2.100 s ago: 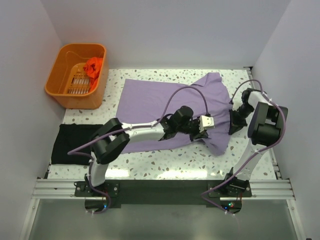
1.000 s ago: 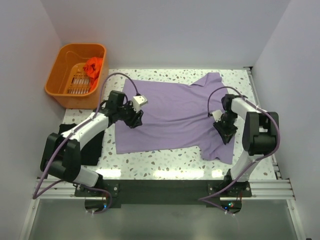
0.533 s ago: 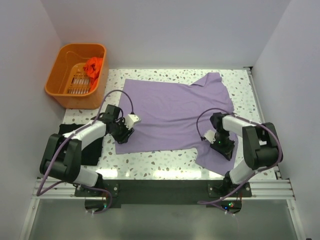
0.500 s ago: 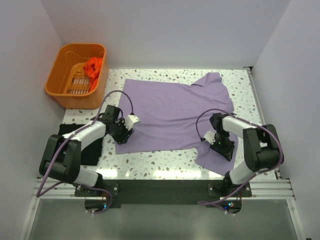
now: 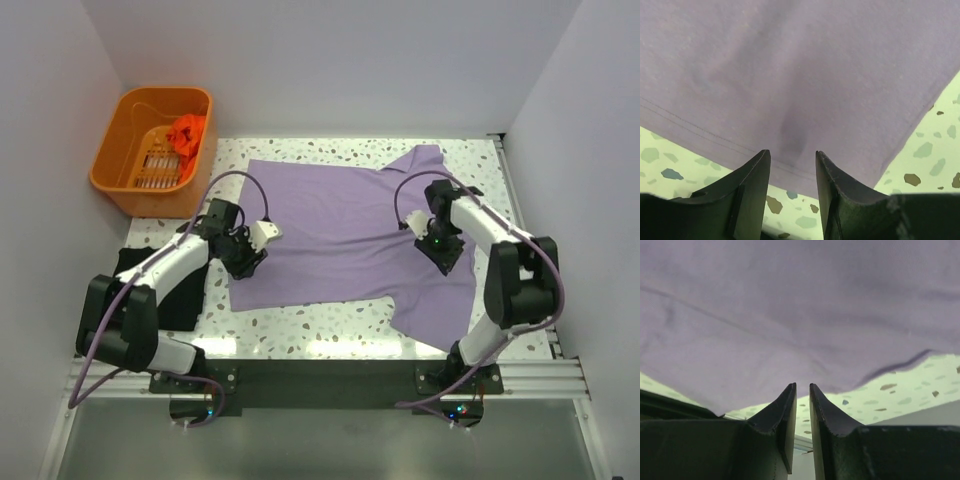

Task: Fold and stack the t-shirts
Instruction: Flatten the tshirt out, then fold the tshirt

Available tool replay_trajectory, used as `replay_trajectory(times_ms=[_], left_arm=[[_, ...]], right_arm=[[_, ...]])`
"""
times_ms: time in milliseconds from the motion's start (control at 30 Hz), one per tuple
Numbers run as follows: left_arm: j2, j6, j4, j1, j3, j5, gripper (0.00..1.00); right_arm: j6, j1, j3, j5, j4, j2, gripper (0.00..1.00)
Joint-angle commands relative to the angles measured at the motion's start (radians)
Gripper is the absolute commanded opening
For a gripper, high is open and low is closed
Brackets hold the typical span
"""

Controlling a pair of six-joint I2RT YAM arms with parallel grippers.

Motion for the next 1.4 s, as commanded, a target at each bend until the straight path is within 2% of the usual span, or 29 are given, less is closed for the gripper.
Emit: replay_trajectory(times_ms=[0,133,333,533,700,800,867,900,967,1000,1067,1133,1167,1200,1367], left_arm=[[0.036,-0.015,0.032,0.005,0.037,0.029,0.47],[0.066,-0.022,0.054,0.005,0.011,0.033,0.47],[0.057,0.019,0.069,0.005,-0.098,-0.007,0.47],[0.034,0.086,-0.003,0.003,-0.163,-0.023,0.47],[-0.019,0.194,-0.181,0.003,-0.14,0.019,0.45],[-0.041,0.255,-0.291,0.009,-0.04,0.088,0.47],[-0.032,0.252,-0.331,0.02,0.082,0.168,0.52],[-0.02,0.216,-0.327,0.02,0.125,0.19,0.55],[0.031,0.165,-0.279,0.029,0.246,0.24,0.6],[0.049,0.097,-0.255,0.034,0.28,0.251,0.63],[0.101,0.01,-0.131,0.046,0.357,0.242,0.63],[0.156,-0.146,0.009,0.058,0.415,0.198,0.65],[0.177,-0.146,0.052,0.061,0.435,0.182,0.65],[0.2,-0.212,0.122,0.064,0.483,0.164,0.65],[0.402,-0.375,0.235,0.109,0.648,0.033,0.65]], right_arm=[[0.036,-0.003,-0.005,0.058,0.096,0.081,0.2],[0.013,-0.003,-0.087,0.125,0.162,0.123,0.2],[-0.009,-0.003,-0.227,0.15,0.186,0.083,0.19],[-0.044,0.017,-0.351,0.113,0.105,-0.009,0.2],[-0.125,0.021,-0.295,-0.058,-0.089,-0.119,0.23],[-0.135,0.006,-0.133,-0.189,-0.188,-0.146,0.25],[-0.077,-0.025,-0.042,-0.243,-0.17,-0.127,0.28],[-0.044,-0.061,0.057,-0.284,-0.148,-0.082,0.31],[0.064,-0.094,0.173,-0.313,-0.082,-0.006,0.33],[0.106,-0.118,0.286,-0.326,-0.055,0.032,0.34],[0.25,-0.134,0.395,-0.314,0.048,0.15,0.34],[0.389,-0.135,0.597,-0.254,0.156,0.266,0.33],[0.425,-0.135,0.598,-0.24,0.189,0.313,0.33],[0.459,-0.135,0.701,-0.225,0.238,0.352,0.33],[0.672,-0.134,0.963,-0.107,0.382,0.622,0.38]])
